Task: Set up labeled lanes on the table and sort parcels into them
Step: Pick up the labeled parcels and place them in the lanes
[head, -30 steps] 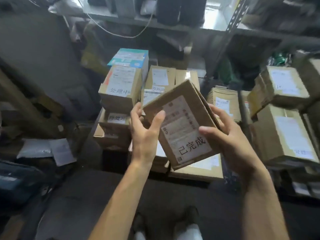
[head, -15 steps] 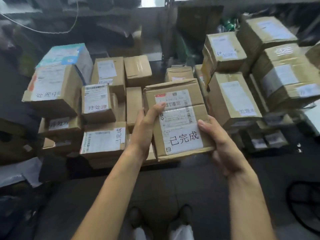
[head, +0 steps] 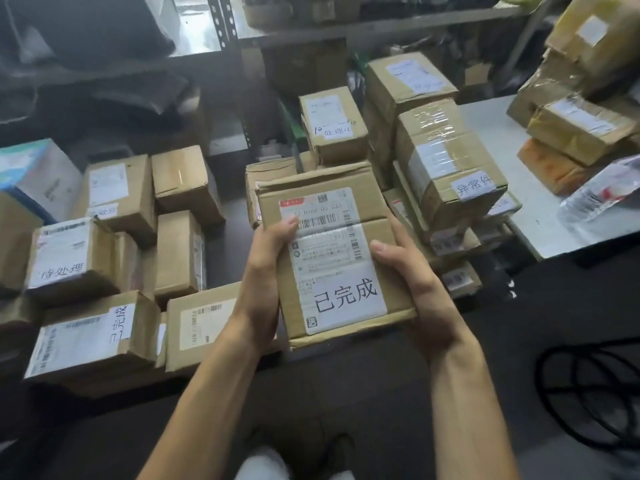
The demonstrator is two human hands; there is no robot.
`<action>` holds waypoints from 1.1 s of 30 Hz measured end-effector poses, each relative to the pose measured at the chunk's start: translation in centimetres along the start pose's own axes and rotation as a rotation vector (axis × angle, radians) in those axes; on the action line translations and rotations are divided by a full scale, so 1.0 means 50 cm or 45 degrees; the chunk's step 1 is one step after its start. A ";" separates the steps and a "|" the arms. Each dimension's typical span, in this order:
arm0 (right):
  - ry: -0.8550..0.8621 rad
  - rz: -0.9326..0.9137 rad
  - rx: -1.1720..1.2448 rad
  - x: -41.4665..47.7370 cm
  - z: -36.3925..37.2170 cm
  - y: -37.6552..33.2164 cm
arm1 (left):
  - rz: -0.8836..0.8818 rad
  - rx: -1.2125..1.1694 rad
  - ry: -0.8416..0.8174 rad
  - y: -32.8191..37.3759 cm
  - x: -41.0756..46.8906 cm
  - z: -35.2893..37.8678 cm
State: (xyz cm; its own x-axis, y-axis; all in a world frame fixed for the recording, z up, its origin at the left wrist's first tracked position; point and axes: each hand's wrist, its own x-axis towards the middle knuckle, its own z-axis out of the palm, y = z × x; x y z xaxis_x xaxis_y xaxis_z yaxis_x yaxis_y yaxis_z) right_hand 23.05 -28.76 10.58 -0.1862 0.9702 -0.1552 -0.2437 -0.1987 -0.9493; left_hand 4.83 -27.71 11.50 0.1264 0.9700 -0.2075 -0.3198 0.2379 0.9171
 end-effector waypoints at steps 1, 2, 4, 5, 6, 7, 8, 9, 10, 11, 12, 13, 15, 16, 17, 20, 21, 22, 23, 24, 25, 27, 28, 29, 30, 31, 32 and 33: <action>-0.007 -0.011 -0.016 0.007 -0.013 -0.008 | 0.000 -0.001 -0.005 0.002 0.009 0.011; -0.011 -0.021 -0.030 0.016 -0.024 -0.018 | 0.002 0.001 -0.008 0.007 0.021 0.022; -0.013 -0.048 -0.042 0.040 -0.044 -0.040 | 0.018 0.007 -0.020 0.023 0.052 0.041; -0.009 -0.077 -0.053 0.056 -0.053 -0.049 | 0.029 0.012 -0.031 0.032 0.070 0.051; 0.002 -0.104 -0.060 0.070 -0.062 -0.061 | 0.039 0.013 -0.039 0.042 0.091 0.062; 0.023 -0.131 -0.057 0.082 -0.072 -0.074 | 0.047 0.015 -0.054 0.051 0.114 0.076; 0.043 -0.156 -0.047 0.094 -0.083 -0.089 | 0.059 0.021 -0.076 0.060 0.138 0.092; 0.058 -0.190 -0.042 0.105 -0.097 -0.105 | 0.077 0.030 -0.101 0.066 0.166 0.108; 0.069 -0.223 -0.045 0.115 -0.112 -0.122 | 0.099 0.032 -0.119 0.073 0.191 0.128; 0.079 -0.245 -0.053 0.123 -0.130 -0.140 | 0.114 0.019 -0.129 0.076 0.214 0.150; 0.098 -0.260 -0.056 0.130 -0.148 -0.160 | 0.112 0.004 -0.144 0.079 0.235 0.173; 0.126 -0.283 -0.057 0.139 -0.170 -0.178 | 0.108 0.000 -0.170 0.082 0.258 0.196; 0.163 -0.315 -0.052 0.157 -0.215 -0.203 | 0.107 0.024 -0.198 0.089 0.297 0.246; 0.176 -0.317 -0.047 0.163 -0.236 -0.214 | 0.115 0.044 -0.198 0.091 0.313 0.270; 0.189 -0.320 -0.034 0.173 -0.260 -0.224 | 0.127 0.062 -0.193 0.093 0.329 0.295; 0.210 -0.328 -0.019 0.206 -0.339 -0.257 | 0.134 0.071 -0.173 0.091 0.379 0.378; 0.217 -0.331 -0.023 0.218 -0.371 -0.265 | 0.136 0.081 -0.172 0.085 0.398 0.406; 0.231 -0.331 -0.022 0.232 -0.407 -0.274 | 0.137 0.091 -0.158 0.081 0.416 0.435; 0.233 -0.329 -0.022 0.247 -0.447 -0.282 | 0.149 0.105 -0.139 0.074 0.436 0.465; 0.216 -0.326 -0.027 0.262 -0.487 -0.291 | 0.155 0.133 -0.117 0.065 0.455 0.495; 0.189 -0.318 -0.035 0.276 -0.528 -0.299 | 0.164 0.160 -0.094 0.052 0.474 0.525; 0.135 -0.282 -0.035 0.301 -0.611 -0.316 | 0.154 0.198 -0.017 0.026 0.501 0.595; 0.113 -0.254 -0.017 0.313 -0.650 -0.327 | 0.153 0.211 0.018 0.014 0.516 0.631; 0.098 -0.217 0.006 0.324 -0.687 -0.334 | 0.152 0.216 0.056 -0.003 0.534 0.660; 0.089 -0.170 0.027 0.337 -0.722 -0.338 | 0.140 0.199 0.088 -0.017 0.545 0.690; 0.092 -0.129 0.043 0.353 -0.754 -0.341 | 0.121 0.201 0.122 -0.034 0.563 0.712; 0.111 -0.099 0.058 0.370 -0.781 -0.341 | 0.085 0.222 0.158 -0.045 0.578 0.733; 0.139 -0.075 0.070 0.389 -0.803 -0.339 | 0.064 0.259 0.196 -0.058 0.594 0.747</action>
State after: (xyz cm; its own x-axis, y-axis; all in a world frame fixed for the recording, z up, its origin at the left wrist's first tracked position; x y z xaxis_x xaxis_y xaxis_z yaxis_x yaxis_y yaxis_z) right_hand 61.78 -0.95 12.66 -0.0660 0.9891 -0.1317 -0.3035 -0.1457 -0.9416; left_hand 44.60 -1.42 15.38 -0.0343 0.9802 -0.1951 -0.1246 0.1895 0.9739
